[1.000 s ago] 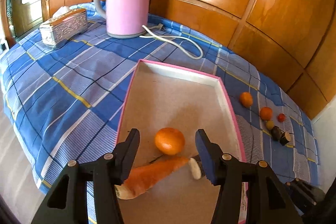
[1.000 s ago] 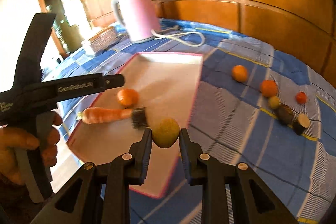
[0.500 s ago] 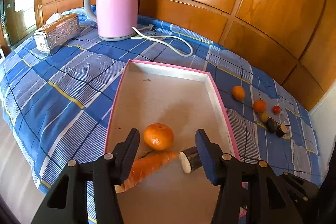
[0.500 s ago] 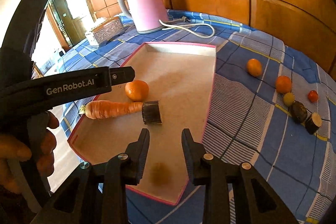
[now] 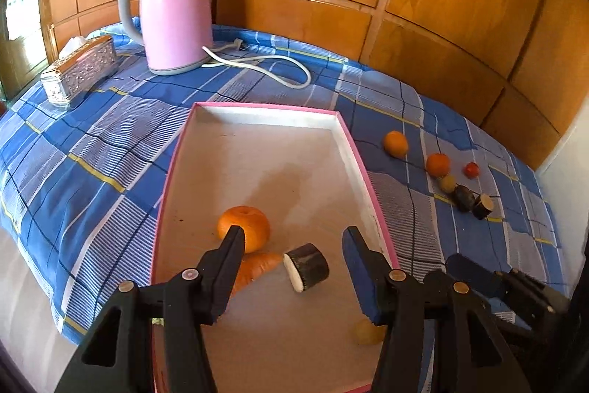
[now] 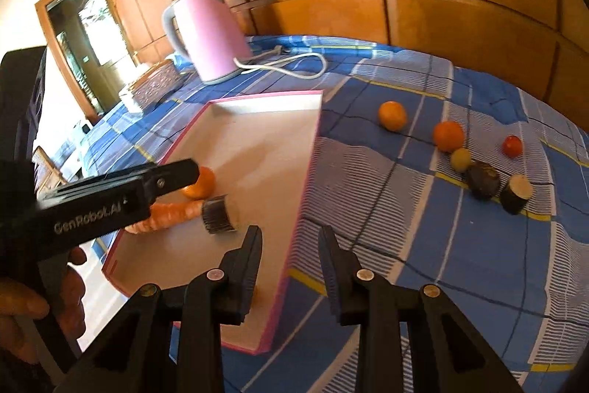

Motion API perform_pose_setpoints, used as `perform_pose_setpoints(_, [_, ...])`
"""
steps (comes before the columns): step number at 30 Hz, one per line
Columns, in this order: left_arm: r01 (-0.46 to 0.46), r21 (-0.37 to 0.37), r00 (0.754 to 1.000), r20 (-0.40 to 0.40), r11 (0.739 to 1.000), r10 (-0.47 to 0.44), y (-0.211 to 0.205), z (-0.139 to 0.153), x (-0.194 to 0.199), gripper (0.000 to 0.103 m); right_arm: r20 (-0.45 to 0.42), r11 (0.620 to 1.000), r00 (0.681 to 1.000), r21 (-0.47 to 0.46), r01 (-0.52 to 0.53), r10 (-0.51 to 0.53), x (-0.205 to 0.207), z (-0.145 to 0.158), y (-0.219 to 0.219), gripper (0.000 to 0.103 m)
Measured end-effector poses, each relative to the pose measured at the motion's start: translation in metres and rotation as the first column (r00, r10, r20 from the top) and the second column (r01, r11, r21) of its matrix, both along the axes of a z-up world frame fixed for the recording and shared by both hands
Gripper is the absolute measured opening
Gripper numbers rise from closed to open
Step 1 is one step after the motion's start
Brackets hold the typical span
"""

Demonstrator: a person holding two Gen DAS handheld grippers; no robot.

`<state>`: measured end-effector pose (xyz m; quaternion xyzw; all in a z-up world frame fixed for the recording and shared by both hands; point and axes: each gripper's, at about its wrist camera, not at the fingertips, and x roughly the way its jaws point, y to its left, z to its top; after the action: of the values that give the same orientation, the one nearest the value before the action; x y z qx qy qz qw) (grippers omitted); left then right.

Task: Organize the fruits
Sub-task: 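Carry the yellow ball into the pink tray and open the right tool, then grasp another orange with the left tool while the right tool grasps the red tomato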

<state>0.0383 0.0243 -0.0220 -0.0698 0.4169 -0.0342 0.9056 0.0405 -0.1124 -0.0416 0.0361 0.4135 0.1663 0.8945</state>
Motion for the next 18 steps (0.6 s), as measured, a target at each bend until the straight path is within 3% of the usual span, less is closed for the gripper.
perform_pose_setpoints(18, [0.154, 0.018, 0.988, -0.005, 0.988, -0.154, -0.049, 0.009, 0.022, 0.056, -0.01, 0.98, 0.98, 0.004, 0.2, -0.2, 0.004, -0.007, -0.069, 0.032])
